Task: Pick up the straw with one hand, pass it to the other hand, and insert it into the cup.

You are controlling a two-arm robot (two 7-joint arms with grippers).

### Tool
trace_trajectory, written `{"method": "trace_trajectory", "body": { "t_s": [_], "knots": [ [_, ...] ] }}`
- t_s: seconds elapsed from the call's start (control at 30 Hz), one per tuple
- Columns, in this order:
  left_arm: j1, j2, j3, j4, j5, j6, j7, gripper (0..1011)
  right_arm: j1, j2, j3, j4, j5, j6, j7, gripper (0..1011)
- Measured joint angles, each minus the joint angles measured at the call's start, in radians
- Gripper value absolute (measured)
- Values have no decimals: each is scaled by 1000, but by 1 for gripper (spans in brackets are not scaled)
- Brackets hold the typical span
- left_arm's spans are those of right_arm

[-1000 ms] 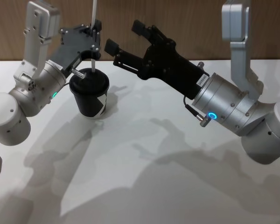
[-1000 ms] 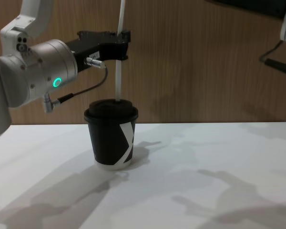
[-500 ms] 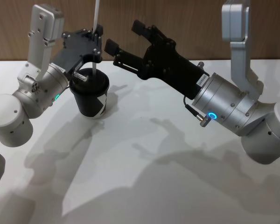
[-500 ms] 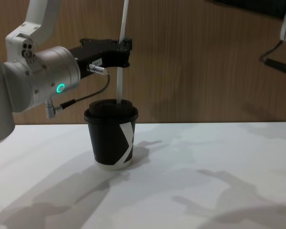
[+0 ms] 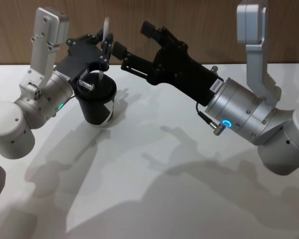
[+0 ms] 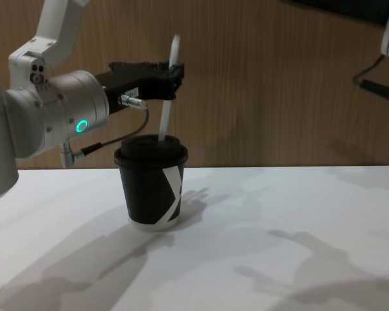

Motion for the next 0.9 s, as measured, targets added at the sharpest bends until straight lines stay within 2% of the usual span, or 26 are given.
{"method": "trace_trajectory", "body": {
  "t_s": [0.13,0.33,0.4,0.43,0.63,0.67,0.73,0.77,0.9],
  "knots": [
    [14,-4,-6,-13,-3,24,10,244,0,0,0,0,0,0,0,1001],
    [63,-12,-22,-60,-2,58,61,468,0,0,0,0,0,0,0,1001],
    [84,-14,-29,-82,2,67,85,485,0,0,0,0,0,0,0,1001],
    [92,-14,-31,-90,3,69,90,544,0,0,0,0,0,0,0,1001],
    [165,-19,-52,-166,26,91,168,728,0,0,0,0,0,0,0,1001],
    [187,-21,-58,-185,34,95,190,786,0,0,0,0,0,0,0,1001],
    [202,-22,-62,-205,41,99,210,827,0,0,0,0,0,0,0,1001],
    [212,-22,-65,-215,45,100,220,882,0,0,0,0,0,0,0,1001],
    [268,-25,-80,-272,69,107,277,947,0,0,0,0,0,0,0,1001]
  ]
}}
